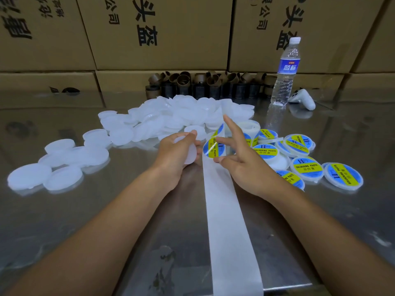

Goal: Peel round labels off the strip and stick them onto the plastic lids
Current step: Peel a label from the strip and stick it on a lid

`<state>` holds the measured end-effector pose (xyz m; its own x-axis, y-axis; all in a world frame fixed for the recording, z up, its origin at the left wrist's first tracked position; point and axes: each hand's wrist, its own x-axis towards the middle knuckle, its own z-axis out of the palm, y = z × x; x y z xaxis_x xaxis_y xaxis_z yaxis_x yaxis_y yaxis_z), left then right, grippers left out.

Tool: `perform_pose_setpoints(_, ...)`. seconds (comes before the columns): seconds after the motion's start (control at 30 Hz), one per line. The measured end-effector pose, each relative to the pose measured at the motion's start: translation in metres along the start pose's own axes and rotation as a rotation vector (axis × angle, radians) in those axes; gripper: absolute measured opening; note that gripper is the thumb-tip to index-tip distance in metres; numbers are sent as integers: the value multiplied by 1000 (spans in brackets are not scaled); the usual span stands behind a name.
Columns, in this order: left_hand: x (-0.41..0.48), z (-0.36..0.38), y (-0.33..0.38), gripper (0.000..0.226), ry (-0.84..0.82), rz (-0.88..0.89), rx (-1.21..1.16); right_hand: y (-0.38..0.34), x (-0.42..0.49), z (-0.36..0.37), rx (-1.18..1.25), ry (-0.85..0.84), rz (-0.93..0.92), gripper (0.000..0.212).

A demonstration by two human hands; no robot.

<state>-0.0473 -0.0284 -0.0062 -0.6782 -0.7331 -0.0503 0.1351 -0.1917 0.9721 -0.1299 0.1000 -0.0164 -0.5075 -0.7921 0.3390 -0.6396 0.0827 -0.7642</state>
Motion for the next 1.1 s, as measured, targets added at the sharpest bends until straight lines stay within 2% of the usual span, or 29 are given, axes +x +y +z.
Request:
perform_pose_setpoints(0.17, -5, -2, 3, 33, -299, -269, -259, -1, 2, -1, 3, 10, 10, 81)
perform_pose_setpoints(0.3, -6, 0, -2, 51, -482, -303, -177, -2, 2, -4, 76, 103, -27, 77)
perform_pose_setpoints(0.43, -5, 0, -2, 49, -438, -330, -202, -9, 3, -9, 131, 326, -97, 62)
perform_pose_setpoints(0.5, -4, 0, -2, 52, -430, -344, -201, -14, 3, -13, 201, 367, -91, 54)
perform_pose_setpoints(0.63, -5, 0, -1, 59, -456, -361, -202, -21, 0, -16, 441, 271, -72, 39)
perform_pose_setpoints(0.77, -6, 1, -3, 60, -520, -330, -193, -23, -1, -15, 524, 156, -50, 38)
perform_pose_setpoints(0.87, -6, 2, -3, 59, -508, -309, -198, -21, -2, -15, 509, 101, -54, 40)
perform_pose_setpoints(1.03, -5, 3, -6, 71, -524, -324, -247, -19, -1, -10, 441, 55, -74, 42)
perform_pose_setpoints(1.1, -4, 3, -6, 66, -526, -331, -238, -17, -1, -8, 371, 59, -96, 44)
